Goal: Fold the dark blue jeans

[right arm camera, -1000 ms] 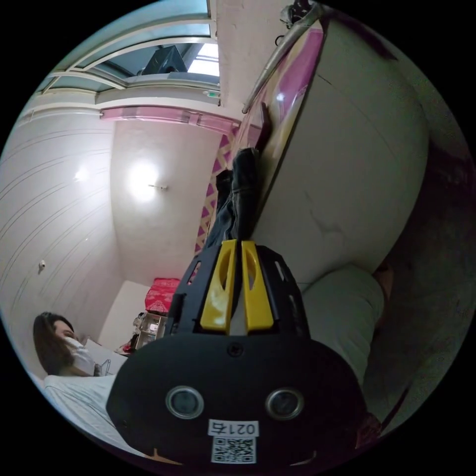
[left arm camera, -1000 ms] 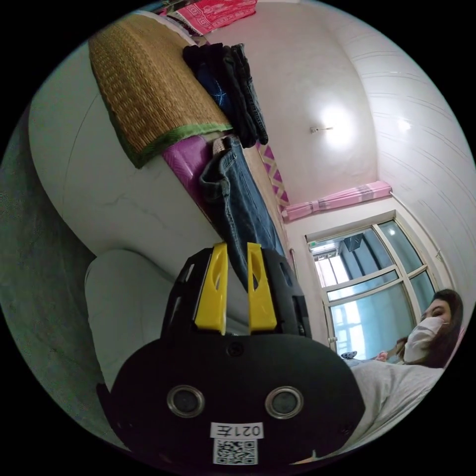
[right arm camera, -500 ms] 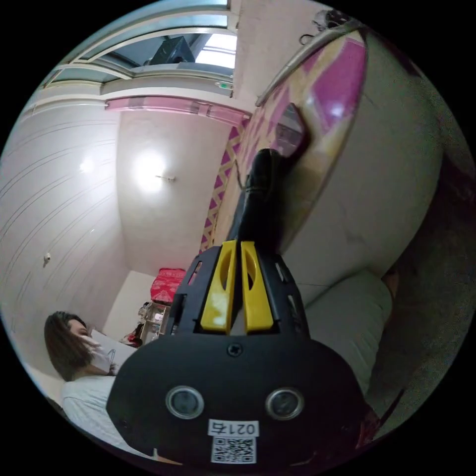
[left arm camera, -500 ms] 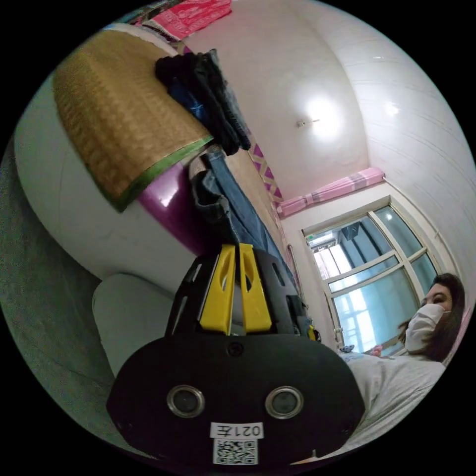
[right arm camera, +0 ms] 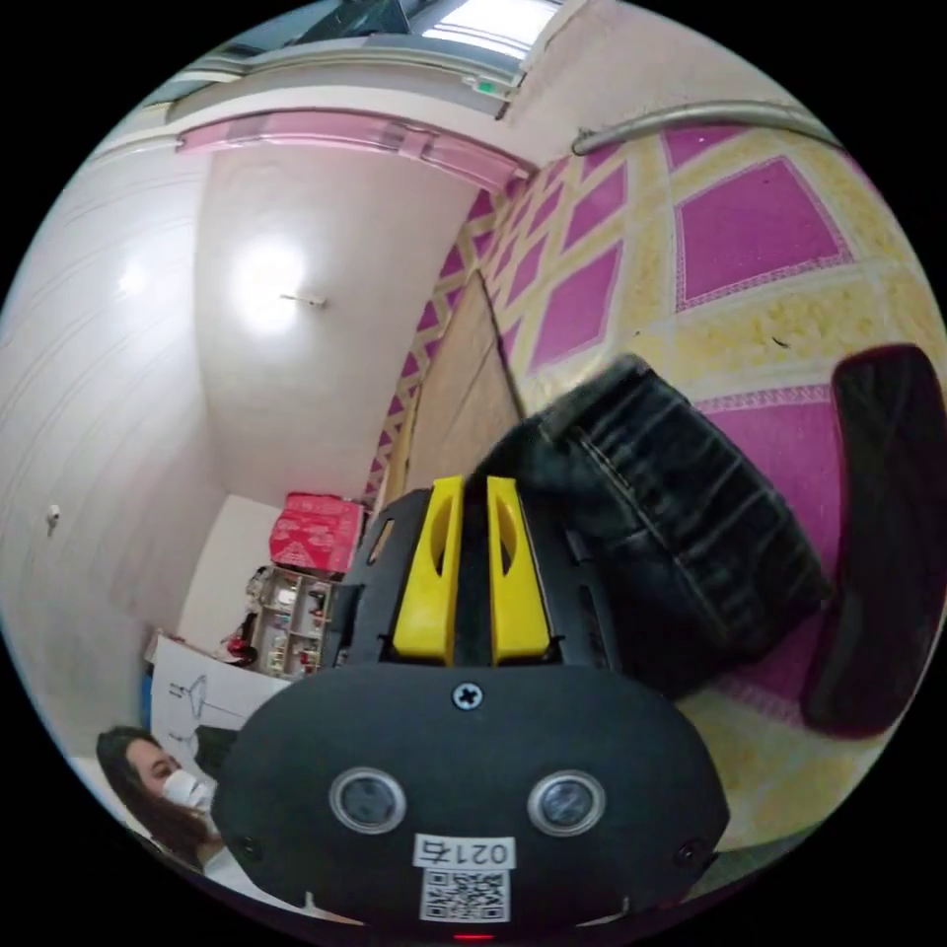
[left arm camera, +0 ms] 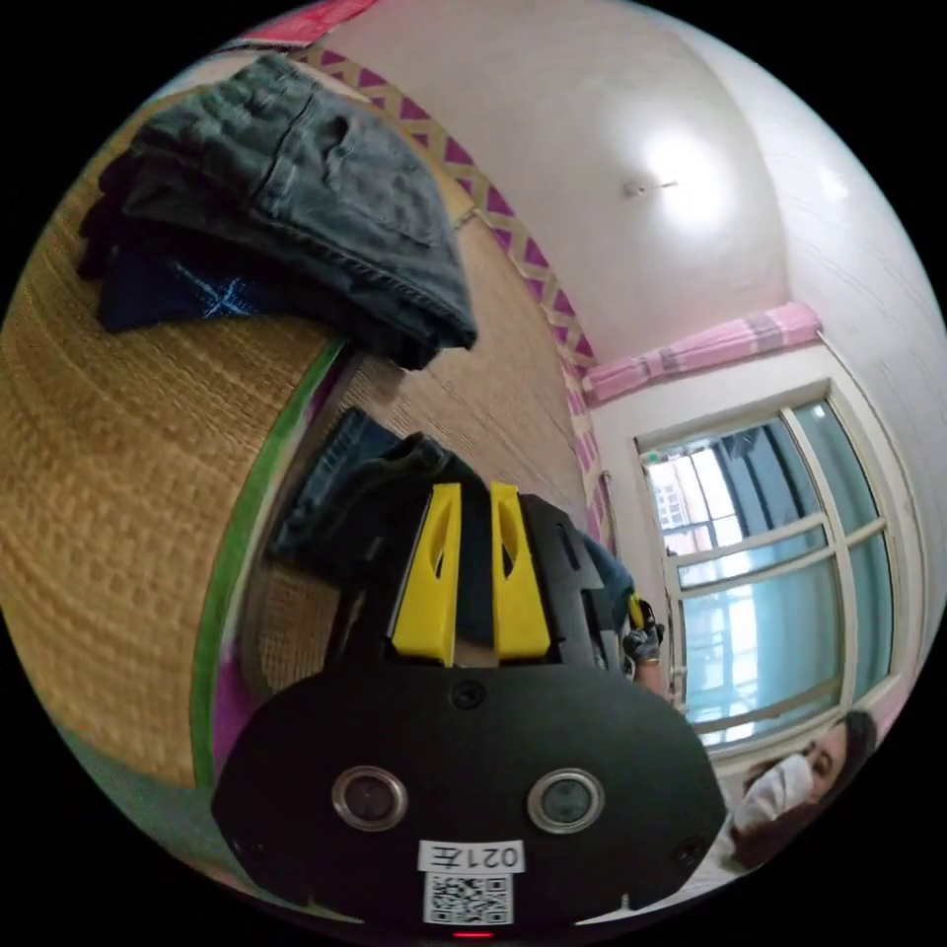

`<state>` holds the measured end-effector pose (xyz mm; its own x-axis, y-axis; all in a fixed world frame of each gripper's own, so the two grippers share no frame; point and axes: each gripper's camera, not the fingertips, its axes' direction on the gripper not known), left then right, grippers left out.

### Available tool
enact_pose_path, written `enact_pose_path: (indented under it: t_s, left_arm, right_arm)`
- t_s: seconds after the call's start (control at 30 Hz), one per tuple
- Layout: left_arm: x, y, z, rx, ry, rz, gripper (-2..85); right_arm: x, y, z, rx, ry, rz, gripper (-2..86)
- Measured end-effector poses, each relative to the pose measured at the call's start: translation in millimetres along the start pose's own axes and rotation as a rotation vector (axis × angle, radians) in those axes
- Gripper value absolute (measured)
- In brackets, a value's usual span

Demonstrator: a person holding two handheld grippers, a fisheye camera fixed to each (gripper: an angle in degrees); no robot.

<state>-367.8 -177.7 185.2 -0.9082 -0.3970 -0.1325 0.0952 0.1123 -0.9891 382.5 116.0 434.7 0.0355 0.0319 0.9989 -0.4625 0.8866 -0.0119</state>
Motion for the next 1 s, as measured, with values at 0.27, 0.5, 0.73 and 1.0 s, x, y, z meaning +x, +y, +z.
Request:
enact_pose_path:
  t_s: [0.27,0.5,0.73,1.0]
  left_arm:
    - [-18.6,-4.9,18.8,0.036,-0.258,0.115,5.0]
    - [-3.6,-3.4,78.6,-0.035,-0.425,0.232,8.3]
    - [-3.1,-15.6,108.8,-0.008,-0.458,0.259,0.8]
    - [-6.8,-14.1,123.3,-0.037,-0.476,0.303,-0.8]
  right_arm:
    - [-64.2,42.0,80.8,-0.198,0.15,-0.333,7.9]
    - [-169.3,190.0,206.7,-0.58,0.084,-0.822,8.1]
    - [-204.0,290.2,268.4,-0.728,0.185,-1.086,8.6]
    - [-195.6,372.8,299.1,-0.839,0.46,-1.354,7.0]
